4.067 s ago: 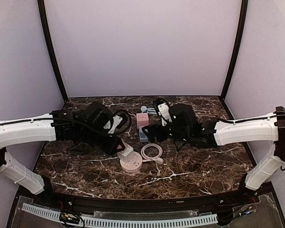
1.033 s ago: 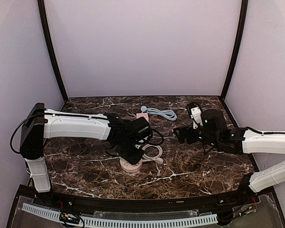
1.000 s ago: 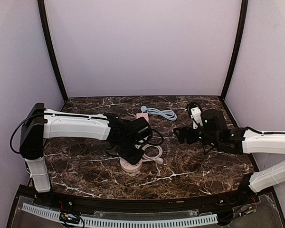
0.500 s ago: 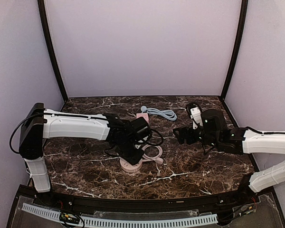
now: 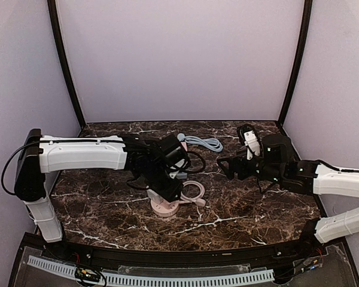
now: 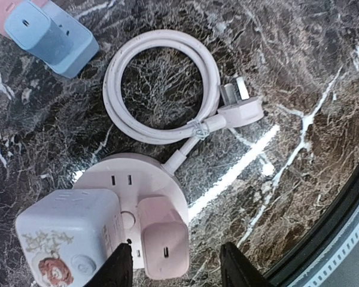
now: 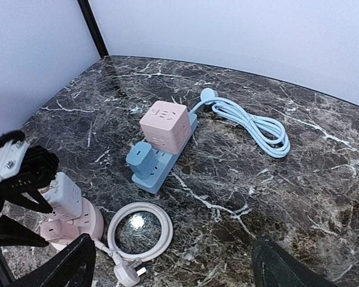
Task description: Insert the plug
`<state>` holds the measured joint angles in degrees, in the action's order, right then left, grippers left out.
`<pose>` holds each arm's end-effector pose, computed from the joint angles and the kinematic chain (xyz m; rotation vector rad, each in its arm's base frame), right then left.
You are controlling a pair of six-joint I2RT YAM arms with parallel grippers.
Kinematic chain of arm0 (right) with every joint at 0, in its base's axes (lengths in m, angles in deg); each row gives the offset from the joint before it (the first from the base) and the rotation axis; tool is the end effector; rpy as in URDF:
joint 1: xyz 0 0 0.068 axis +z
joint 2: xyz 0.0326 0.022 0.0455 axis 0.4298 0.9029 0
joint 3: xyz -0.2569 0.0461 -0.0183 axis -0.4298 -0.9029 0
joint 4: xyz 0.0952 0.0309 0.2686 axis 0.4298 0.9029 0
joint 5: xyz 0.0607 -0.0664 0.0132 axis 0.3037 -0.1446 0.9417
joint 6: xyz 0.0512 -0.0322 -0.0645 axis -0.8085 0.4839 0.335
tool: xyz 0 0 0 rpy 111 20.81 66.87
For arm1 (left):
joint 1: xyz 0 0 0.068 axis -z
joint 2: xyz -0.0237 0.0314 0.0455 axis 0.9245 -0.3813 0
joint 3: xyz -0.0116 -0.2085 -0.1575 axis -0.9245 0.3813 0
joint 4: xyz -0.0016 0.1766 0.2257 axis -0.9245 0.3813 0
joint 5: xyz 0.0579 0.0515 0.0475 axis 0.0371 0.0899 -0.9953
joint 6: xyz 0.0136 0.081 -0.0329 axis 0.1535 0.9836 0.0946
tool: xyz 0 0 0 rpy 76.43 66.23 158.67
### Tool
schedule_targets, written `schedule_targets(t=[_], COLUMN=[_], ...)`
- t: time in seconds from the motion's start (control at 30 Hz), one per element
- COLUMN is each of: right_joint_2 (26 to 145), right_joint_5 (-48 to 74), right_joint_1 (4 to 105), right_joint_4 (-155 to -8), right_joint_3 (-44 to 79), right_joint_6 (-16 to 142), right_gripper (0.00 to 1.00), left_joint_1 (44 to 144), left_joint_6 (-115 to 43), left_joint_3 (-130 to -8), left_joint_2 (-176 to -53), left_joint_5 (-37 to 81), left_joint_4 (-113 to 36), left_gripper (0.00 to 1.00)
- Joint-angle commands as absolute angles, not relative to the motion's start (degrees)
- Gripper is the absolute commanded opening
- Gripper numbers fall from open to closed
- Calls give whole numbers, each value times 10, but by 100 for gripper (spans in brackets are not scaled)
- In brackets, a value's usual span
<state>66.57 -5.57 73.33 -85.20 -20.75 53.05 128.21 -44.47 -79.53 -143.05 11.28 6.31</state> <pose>0.2223 0.2240 0.2210 -0.4128 1.9427 0.5595 0.2105 -0.3677 0.1755 0.9440 2.5842 -0.3666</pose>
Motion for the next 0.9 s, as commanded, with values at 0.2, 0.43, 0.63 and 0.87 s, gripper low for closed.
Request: schedule_targets(t=[0.2,0.43,0.63,0.87], right_joint_2=[682,764,895,1012], right_joint_5=[98,94,46,3], right_joint_1=[742,823,885,934], right_joint_4=[-927,-949,-959,-939], right_joint_3=[-227,-193,-127,-37], right_joint_6=[517,527,518,513], right_gripper=[73,58,44,34], left_joint_1=[1279,1249,1215,1195], left_joint_6=[-447,-463,-460,-461], left_joint_3=[-767,-677,-567,-508], left_joint_2=[-1297,-1226,-1145,-1093], left_joint_5=[25,-37,-59,-68], left_joint_4=[100,77,-2,-43], left_gripper=[46,44,44,46])
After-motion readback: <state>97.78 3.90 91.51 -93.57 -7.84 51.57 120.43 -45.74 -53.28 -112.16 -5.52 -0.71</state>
